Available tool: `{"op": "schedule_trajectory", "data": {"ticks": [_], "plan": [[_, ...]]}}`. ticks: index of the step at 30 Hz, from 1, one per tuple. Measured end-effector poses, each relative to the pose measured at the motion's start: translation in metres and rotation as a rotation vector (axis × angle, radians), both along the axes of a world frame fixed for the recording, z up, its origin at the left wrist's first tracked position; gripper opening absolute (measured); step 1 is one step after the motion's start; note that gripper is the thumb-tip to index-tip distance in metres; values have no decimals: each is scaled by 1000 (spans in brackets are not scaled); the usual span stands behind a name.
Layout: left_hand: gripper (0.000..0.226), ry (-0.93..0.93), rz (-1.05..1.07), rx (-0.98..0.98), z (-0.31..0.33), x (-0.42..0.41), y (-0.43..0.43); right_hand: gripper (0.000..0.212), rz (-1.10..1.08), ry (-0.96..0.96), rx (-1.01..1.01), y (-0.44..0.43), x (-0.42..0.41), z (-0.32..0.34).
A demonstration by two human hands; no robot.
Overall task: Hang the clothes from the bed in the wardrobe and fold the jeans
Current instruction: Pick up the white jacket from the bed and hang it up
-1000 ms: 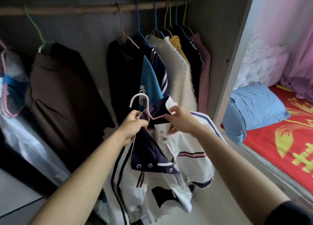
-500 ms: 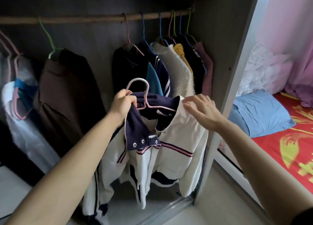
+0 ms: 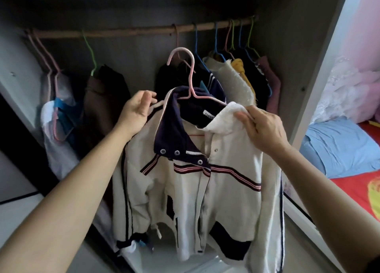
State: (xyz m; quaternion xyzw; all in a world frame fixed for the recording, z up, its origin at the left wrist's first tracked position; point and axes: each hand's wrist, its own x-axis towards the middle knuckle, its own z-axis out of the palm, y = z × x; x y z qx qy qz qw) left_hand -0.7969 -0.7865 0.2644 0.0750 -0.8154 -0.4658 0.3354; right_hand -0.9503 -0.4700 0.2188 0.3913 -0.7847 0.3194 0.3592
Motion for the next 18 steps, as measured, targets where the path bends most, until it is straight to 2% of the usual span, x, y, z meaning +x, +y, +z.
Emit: {"op": "schedule_trajectory", "data": {"ticks": [2, 4, 9, 12, 14, 16, 18], "plan": [[59, -109, 143, -245, -18, 7, -16, 38, -1, 15, -23, 2, -4, 1], [40, -119, 230, -334, -34, 8, -24, 36, 22, 29, -10, 1, -4, 1], [41, 62, 164, -66, -34, 8, -29, 40, 57, -97, 115, 0, -2, 10], [49, 14, 218, 54, -24, -3, -48, 41, 106, -181, 182, 0, 8, 17], [58, -58, 235, 124, -22, -12, -62, 43, 111, -118, 271, -5, 18, 22], [57, -114, 249, 92, -21, -19, -74, 42, 72, -2, 290, -13, 30, 28], [50, -128, 287, -57, -17, -22, -81, 41, 0, 39, 230, -24, 39, 35]]}}
